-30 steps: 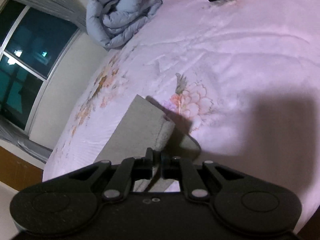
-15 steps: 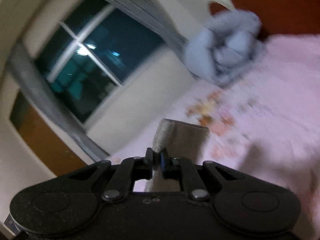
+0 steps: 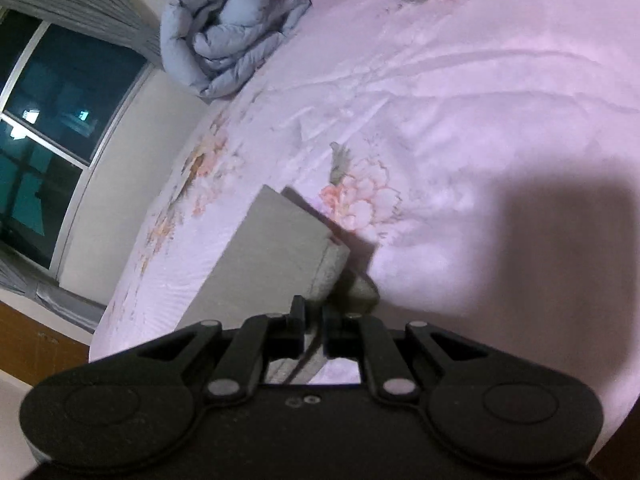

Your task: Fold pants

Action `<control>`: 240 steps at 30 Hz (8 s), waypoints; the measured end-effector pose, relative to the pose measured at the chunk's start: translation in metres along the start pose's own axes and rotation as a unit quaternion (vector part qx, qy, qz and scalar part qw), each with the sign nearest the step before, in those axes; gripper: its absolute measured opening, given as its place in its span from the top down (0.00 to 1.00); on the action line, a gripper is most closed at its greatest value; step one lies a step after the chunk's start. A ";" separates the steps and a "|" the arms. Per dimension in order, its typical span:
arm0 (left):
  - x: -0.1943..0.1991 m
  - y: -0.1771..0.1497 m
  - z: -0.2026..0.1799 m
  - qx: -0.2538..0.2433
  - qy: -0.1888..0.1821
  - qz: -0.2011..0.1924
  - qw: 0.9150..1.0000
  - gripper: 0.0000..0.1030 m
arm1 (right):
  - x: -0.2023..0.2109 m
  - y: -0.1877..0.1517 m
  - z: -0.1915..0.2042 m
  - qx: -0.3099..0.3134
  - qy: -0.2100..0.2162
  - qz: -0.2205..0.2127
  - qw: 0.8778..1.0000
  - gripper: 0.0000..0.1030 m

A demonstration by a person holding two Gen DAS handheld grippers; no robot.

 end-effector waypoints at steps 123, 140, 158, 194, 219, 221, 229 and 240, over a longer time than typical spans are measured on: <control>0.039 0.066 0.094 0.028 0.027 -0.101 0.994 0.06 | -0.135 -0.227 0.400 0.435 0.170 0.152 0.871 0.58; 0.064 -0.015 -0.090 -0.082 -0.081 -0.061 0.992 0.00 | 0.077 -0.041 0.052 0.081 0.038 -0.061 0.994 0.48; 0.069 -0.054 -0.181 -0.130 -0.116 -0.023 0.984 0.00 | 0.026 -0.045 -0.046 -0.123 0.067 -0.035 0.990 0.83; 0.049 -0.164 -0.402 -0.238 -0.117 0.014 0.964 0.00 | 0.030 -0.038 -0.047 -0.113 0.113 -0.036 0.986 0.81; 0.044 -0.165 -0.402 -0.228 -0.109 -0.003 0.968 0.00 | 0.020 -0.036 -0.036 -0.082 0.062 -0.028 0.994 0.96; 0.043 -0.165 -0.403 -0.232 -0.108 0.000 0.967 0.00 | 0.027 -0.035 -0.026 -0.053 0.060 -0.039 0.996 0.97; 0.071 -0.122 -0.351 -0.184 -0.134 -0.021 0.974 0.00 | 0.068 -0.038 0.072 0.070 0.106 -0.070 0.989 0.97; 0.128 -0.014 -0.080 -0.051 -0.037 -0.095 0.993 0.00 | 0.043 -0.229 0.284 0.300 0.177 -0.008 0.937 0.95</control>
Point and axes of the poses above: each gripper's, at about its wrist camera, not at the fingertips, and x roughly against the way its jaws point, z to its left, y to its top, the point moved 2 cm from there along -x, roughly the way its jaws point, and after that the axes turned 7 degrees about -y, right-handed, at the moved point
